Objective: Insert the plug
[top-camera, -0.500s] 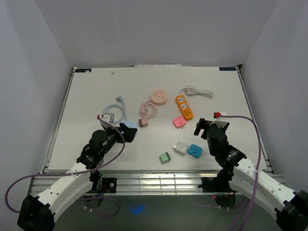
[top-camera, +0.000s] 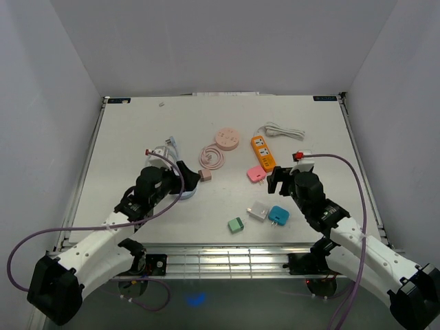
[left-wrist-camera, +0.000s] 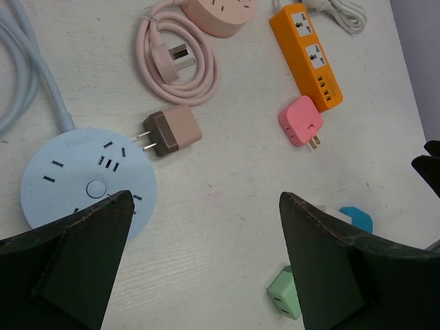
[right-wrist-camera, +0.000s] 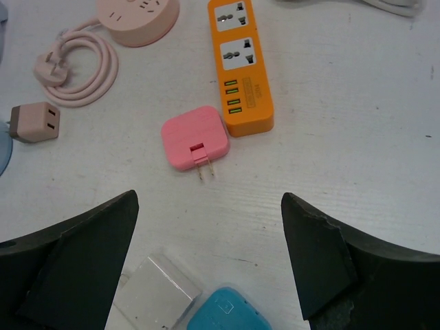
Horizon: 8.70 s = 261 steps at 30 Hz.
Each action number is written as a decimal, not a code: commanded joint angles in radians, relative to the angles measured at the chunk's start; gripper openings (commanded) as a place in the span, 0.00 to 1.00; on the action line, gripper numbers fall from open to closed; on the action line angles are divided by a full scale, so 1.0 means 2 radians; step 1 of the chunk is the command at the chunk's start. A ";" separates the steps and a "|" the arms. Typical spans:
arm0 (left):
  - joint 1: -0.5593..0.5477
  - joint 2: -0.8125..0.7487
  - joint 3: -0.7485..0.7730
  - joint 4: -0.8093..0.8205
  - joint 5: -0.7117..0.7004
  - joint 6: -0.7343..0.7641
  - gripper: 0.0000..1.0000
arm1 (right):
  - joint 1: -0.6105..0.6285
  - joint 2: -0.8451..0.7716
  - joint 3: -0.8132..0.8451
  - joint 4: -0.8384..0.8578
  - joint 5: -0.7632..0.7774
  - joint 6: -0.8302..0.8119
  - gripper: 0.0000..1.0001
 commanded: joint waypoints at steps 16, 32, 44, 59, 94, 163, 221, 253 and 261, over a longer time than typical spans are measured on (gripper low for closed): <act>-0.002 0.235 0.178 -0.048 0.037 0.045 0.98 | -0.009 0.095 0.073 0.020 -0.094 -0.018 0.91; 0.000 0.226 0.231 -0.110 0.205 0.389 0.98 | -0.026 0.107 0.105 0.020 -0.152 -0.035 0.90; 0.066 0.348 0.299 -0.224 0.316 0.594 0.98 | -0.036 0.074 0.099 0.014 -0.177 -0.036 0.90; 0.083 0.457 0.357 -0.249 0.332 0.639 0.96 | -0.041 0.064 0.086 0.013 -0.191 -0.033 0.90; 0.078 0.498 0.331 -0.173 0.284 0.671 0.61 | -0.044 0.057 0.083 0.010 -0.227 -0.034 0.92; -0.006 0.230 0.191 -0.034 0.333 0.578 0.98 | -0.016 0.444 0.255 0.223 -0.419 0.236 0.08; 0.203 0.324 0.193 -0.163 0.013 -0.141 0.87 | 0.094 0.586 0.557 -0.101 -0.308 -0.128 0.08; 0.048 0.427 0.203 -0.048 0.074 -0.126 0.39 | 0.095 0.466 0.452 -0.133 -0.285 -0.159 0.08; 0.036 0.425 0.239 -0.115 0.032 -0.117 0.67 | 0.096 0.465 0.430 -0.122 -0.310 -0.211 0.08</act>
